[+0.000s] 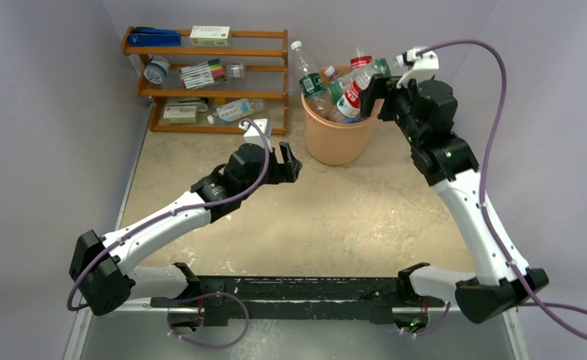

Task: Put the plastic bottles in the bin
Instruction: Place the plastic bottle in the trash bin, then pick up the plastic bottle at the center of the board.

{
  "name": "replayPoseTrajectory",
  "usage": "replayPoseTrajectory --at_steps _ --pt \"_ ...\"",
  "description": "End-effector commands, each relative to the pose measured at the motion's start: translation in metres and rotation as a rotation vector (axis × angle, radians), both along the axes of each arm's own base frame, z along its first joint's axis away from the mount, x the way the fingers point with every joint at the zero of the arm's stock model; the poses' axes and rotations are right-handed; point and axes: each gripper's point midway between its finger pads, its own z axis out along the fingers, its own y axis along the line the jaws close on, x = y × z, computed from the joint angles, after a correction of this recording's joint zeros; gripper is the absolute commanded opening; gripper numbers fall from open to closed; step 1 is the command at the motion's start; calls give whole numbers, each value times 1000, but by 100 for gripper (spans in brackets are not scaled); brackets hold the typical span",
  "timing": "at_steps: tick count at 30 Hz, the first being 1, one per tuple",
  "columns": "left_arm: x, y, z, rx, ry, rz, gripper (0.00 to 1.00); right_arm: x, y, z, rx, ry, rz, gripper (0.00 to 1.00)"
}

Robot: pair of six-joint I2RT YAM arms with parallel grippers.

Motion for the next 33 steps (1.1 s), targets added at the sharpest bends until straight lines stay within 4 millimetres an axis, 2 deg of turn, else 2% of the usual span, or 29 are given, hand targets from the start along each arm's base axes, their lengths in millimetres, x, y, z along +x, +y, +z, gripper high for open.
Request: replayPoseTrajectory --at_steps 1,5,9,14,23,27,31,32,33 --pt "36 19 21 -77 -24 108 79 -10 -3 -15 83 21 -24 88" --pt "61 46 20 -52 -26 203 79 -16 7 -45 98 78 28 87" --pt "85 76 15 -59 -30 303 79 -26 18 -60 134 100 94 87" --pt "113 113 -4 -68 -9 435 79 -34 26 -79 178 133 132 87" --pt "141 192 -20 -73 -120 617 79 -50 42 -100 237 173 226 87" --pt "154 217 -27 -133 -169 663 80 -56 44 -105 239 187 246 86" --pt "172 232 -40 -265 -156 676 80 -57 45 -107 232 192 257 87" --pt "177 235 -43 -306 -154 674 80 -59 46 -118 228 217 262 87" --pt "182 238 -46 -350 -150 675 79 -59 47 -122 227 223 263 87"
